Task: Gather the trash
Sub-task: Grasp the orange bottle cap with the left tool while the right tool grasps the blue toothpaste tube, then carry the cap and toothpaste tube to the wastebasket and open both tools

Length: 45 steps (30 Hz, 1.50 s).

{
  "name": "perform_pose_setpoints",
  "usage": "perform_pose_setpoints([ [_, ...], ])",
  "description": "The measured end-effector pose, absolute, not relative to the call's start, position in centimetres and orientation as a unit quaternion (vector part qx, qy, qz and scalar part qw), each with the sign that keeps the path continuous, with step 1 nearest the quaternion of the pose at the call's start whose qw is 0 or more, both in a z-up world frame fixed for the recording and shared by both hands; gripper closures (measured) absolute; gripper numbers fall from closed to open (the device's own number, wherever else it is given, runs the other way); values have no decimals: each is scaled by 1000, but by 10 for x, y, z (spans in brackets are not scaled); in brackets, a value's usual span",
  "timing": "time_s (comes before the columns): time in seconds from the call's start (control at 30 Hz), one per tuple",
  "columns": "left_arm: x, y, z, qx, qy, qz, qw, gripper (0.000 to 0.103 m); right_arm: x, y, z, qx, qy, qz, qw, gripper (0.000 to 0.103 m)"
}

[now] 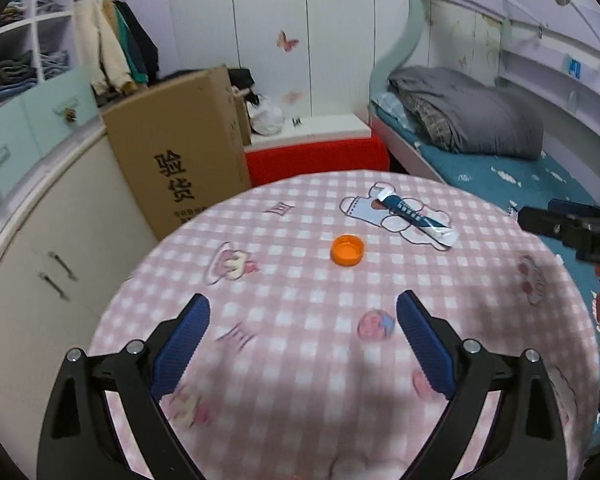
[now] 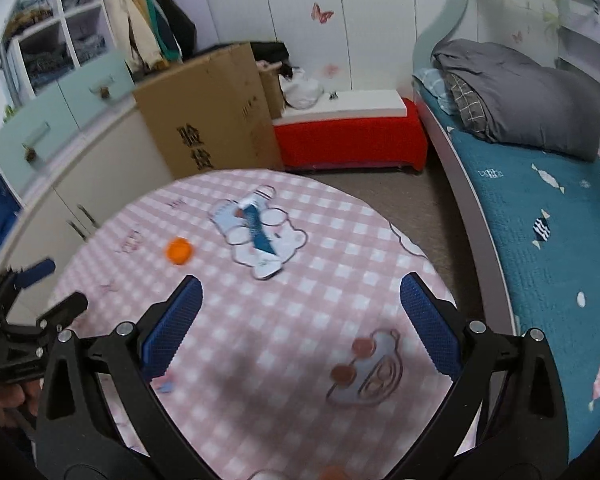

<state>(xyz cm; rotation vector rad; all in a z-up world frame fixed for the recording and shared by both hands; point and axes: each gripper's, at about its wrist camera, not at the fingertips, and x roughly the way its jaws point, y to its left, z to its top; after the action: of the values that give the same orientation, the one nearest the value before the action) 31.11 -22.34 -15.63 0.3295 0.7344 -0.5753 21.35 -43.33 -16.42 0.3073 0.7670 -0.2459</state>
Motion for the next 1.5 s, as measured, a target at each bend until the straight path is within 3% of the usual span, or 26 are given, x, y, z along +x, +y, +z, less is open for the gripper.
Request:
perform_pose_setpoints([
  [0.27,368,-283,-197,201,389,-301,847,10,275,-433,-188,131,396,-76,906,7],
  [0.4,383,-299,-207,224,397,-319,831,12,292,-430,-194,122,400,-65,906,12],
  [0.43,384,-301,-207,224,396,-329,828,15,295,-430,-195,121,400,-66,906,12],
  [0.5,384,-306,-212,228,405,-346,815,43,301,-432,-198,122,402,-69,905,15],
  [0.53,383,-305,-212,219,404,-357,813,49,305,-431,-199,118,404,-70,904,20],
  [0.6,378,-305,-212,213,404,-373,807,74,314,-425,-204,108,415,-67,901,32],
  [0.67,369,-305,-211,223,398,-366,811,74,324,-417,-212,95,436,-59,893,56],
  [0.73,362,-297,-209,209,400,-364,815,74,326,-405,-214,60,438,-75,894,87],
  [0.77,359,-290,-207,200,400,-361,818,74,324,-404,-214,58,438,-79,893,91],
  [1.1,322,-215,-169,154,376,-320,856,74,257,-378,-170,132,395,-31,909,93],
  [1.5,255,-82,-92,82,306,-256,913,74,207,-263,-88,104,341,58,933,93],
])
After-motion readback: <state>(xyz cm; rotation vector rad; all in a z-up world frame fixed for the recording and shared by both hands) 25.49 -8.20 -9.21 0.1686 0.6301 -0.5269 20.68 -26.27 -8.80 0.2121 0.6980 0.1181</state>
